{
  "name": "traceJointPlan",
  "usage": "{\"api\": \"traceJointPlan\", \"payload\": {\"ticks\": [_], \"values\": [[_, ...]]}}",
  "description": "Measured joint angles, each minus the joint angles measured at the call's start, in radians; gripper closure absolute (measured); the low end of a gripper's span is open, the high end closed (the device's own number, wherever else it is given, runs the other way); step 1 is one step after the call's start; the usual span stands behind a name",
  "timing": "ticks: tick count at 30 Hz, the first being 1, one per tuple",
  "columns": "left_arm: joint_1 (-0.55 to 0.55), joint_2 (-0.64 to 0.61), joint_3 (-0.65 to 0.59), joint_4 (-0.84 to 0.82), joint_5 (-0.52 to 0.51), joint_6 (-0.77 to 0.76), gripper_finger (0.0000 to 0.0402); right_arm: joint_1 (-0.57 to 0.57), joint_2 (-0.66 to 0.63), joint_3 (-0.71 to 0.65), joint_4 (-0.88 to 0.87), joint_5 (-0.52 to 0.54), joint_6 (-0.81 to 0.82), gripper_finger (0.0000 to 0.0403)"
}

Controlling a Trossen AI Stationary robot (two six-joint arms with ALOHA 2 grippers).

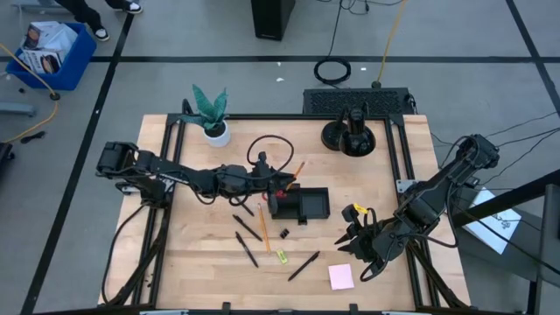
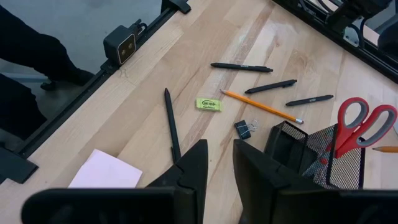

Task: Pick and place office supplies into organizer
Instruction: Put the left yellow pencil into the black desk organizer

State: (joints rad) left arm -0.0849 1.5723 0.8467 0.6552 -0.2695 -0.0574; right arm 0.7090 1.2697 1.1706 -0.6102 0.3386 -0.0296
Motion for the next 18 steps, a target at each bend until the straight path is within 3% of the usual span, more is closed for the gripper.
{"api": "traceJointPlan", "payload": {"ticks": [18], "values": [[0.0, 0.0, 0.0, 0.0, 0.003, 0.011, 0.0371, 0.0, 0.0, 0.0, 0.009, 0.0, -0.007, 0.0332]]}}
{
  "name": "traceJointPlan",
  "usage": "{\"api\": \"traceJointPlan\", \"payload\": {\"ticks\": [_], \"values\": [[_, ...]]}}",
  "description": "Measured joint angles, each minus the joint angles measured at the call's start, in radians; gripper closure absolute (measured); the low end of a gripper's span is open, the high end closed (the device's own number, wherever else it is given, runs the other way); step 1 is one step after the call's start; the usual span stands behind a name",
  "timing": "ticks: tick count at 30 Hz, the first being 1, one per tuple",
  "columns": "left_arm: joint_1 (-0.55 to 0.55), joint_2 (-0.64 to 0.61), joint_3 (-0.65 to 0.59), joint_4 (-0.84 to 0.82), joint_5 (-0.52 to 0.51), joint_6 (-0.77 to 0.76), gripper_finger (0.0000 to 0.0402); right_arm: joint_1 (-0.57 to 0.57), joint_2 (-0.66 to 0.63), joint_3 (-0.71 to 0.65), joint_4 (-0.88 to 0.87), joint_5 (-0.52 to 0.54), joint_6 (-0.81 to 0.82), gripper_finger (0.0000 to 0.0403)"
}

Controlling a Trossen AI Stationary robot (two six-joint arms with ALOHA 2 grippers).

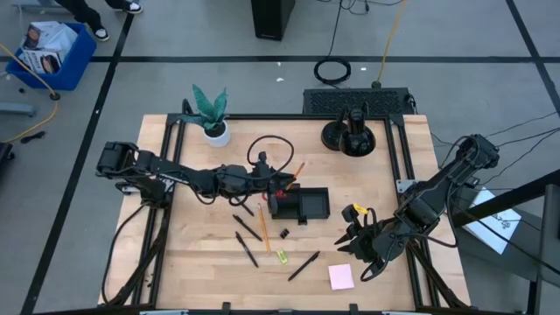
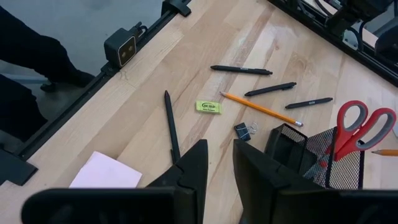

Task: Pick and place office supplies into organizer
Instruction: Put the left yellow pencil into the black desk organizer

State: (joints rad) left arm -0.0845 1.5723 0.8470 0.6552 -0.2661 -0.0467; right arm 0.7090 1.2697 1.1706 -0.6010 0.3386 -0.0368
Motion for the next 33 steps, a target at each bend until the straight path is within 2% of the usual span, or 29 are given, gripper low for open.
{"api": "traceJointPlan", "payload": {"ticks": [12, 20, 33], "values": [[-0.002, 0.002, 0.0, 0.0, 0.005, 0.007, 0.0371, 0.0, 0.0, 0.0, -0.001, 0.0, -0.001, 0.0332], [-0.001, 0.077, 0.001, 0.074, 0.007, 0.016, 0.0371, 0.0, 0.0, 0.0, -0.002, 0.0, 0.004, 0.0332], [0.001, 0.085, 0.0, 0.042, 0.006, -0.001, 0.0371, 0.0, 0.0, 0.0, -0.002, 0.0, 0.013, 0.0332]]}}
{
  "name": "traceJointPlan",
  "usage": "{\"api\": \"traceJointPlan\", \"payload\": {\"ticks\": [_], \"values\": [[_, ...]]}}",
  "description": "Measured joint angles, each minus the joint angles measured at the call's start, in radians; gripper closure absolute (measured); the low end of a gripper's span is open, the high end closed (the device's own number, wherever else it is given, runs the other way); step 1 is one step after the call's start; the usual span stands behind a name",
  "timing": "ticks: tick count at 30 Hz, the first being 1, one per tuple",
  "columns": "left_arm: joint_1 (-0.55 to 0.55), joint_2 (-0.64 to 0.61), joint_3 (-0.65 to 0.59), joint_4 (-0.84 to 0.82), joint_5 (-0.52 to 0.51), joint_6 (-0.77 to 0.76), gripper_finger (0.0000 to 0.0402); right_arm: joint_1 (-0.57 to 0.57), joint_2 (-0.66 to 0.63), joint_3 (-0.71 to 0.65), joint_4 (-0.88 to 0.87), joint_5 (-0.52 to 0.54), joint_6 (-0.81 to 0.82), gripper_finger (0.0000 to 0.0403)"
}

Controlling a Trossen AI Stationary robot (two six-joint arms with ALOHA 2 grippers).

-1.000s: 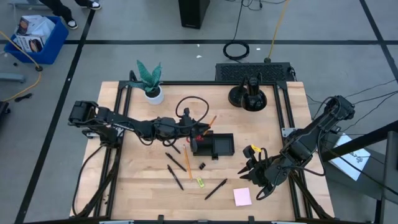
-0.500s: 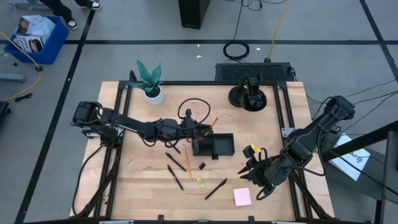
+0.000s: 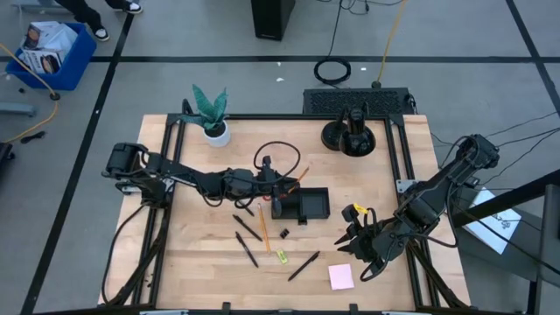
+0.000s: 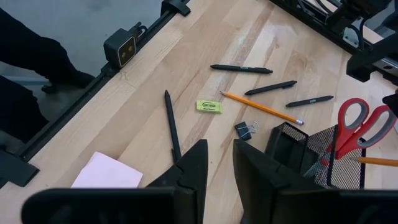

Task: Pick and place office supplies into organizer
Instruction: Put the left yellow pencil into the black desk organizer

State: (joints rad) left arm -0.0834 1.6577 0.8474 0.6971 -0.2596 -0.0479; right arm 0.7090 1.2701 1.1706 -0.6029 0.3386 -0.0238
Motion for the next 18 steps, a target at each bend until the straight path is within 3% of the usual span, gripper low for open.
{"api": "traceJointPlan", "payload": {"ticks": [18], "values": [[0.006, 0.0, 0.0, -0.015, -0.002, -0.003, 0.0371, 0.0, 0.0, 0.0, 0.0, 0.0, -0.002, 0.0332]]}}
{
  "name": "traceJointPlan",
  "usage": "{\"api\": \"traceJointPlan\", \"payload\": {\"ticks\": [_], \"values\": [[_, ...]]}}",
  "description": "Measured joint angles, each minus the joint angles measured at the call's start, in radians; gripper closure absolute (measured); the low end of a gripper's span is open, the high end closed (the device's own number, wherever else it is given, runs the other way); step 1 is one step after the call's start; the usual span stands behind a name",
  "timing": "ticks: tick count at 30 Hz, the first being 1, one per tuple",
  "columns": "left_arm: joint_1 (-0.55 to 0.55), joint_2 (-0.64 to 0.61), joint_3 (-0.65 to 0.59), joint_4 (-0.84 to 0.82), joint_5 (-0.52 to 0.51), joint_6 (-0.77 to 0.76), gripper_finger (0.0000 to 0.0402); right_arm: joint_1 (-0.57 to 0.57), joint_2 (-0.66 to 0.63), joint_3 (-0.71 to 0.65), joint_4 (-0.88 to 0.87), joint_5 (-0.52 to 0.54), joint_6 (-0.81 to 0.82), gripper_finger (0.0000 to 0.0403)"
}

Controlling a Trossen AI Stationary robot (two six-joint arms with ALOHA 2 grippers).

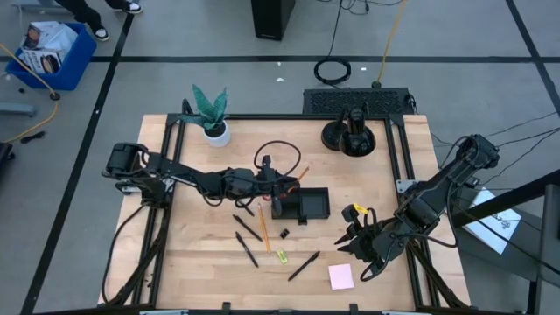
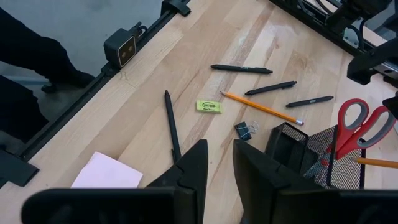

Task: Pick and place office supplies into organizer
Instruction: Put the left yellow pencil into the black desk organizer

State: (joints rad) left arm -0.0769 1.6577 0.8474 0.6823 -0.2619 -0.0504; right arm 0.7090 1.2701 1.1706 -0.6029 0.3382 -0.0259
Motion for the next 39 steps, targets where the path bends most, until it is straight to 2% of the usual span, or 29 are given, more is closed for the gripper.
{"api": "traceJointPlan", "payload": {"ticks": [7, 17, 39], "values": [[0.0, 0.002, 0.0, 0.002, 0.0, 0.001, 0.0371, 0.0, 0.0, 0.0, 0.0, 0.0, 0.0, 0.0332], [0.003, 0.092, 0.0, 0.1, -0.013, 0.01, 0.0371, 0.0, 0.0, 0.0, 0.0, -0.001, 0.008, 0.0332], [-0.008, 0.103, 0.0, 0.069, -0.008, -0.024, 0.0371, 0.0, 0.0, 0.0, 0.0, -0.003, 0.014, 0.0332]]}}
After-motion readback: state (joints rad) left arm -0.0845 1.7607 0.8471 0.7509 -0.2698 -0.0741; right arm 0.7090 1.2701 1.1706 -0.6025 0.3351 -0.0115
